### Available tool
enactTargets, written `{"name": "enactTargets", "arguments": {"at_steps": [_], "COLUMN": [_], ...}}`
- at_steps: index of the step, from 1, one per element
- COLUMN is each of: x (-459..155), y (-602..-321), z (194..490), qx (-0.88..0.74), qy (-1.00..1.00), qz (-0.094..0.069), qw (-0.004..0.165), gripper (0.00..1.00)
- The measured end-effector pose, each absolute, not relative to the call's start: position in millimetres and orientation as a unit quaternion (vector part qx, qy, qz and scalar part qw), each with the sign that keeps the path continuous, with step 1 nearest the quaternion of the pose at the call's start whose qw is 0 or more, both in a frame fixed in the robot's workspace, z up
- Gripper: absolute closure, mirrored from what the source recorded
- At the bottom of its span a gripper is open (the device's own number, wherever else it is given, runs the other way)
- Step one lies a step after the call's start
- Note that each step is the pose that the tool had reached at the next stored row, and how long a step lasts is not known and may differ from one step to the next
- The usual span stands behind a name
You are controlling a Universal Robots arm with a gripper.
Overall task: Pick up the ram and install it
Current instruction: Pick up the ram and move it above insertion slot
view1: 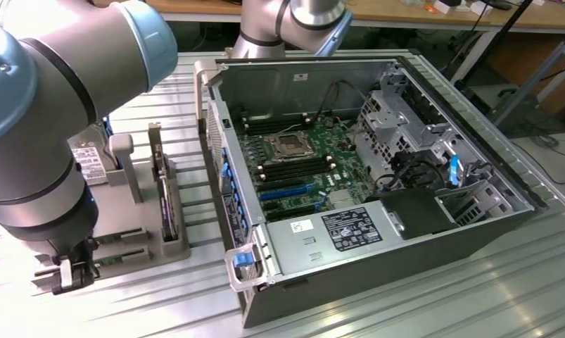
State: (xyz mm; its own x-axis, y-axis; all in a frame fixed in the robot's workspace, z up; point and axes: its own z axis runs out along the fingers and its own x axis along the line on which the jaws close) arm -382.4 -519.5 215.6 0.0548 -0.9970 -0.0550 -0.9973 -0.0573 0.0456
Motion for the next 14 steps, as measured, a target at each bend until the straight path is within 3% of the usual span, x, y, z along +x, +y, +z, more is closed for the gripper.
{"name": "enactTargets", "arguments": {"at_steps": [14], "x": [-381], "y": [-519], "z": [199], "qx": [-0.727], "qy": [0.686], "qz": [0.039], "qw": [0.006], "gripper": [0.53]}}
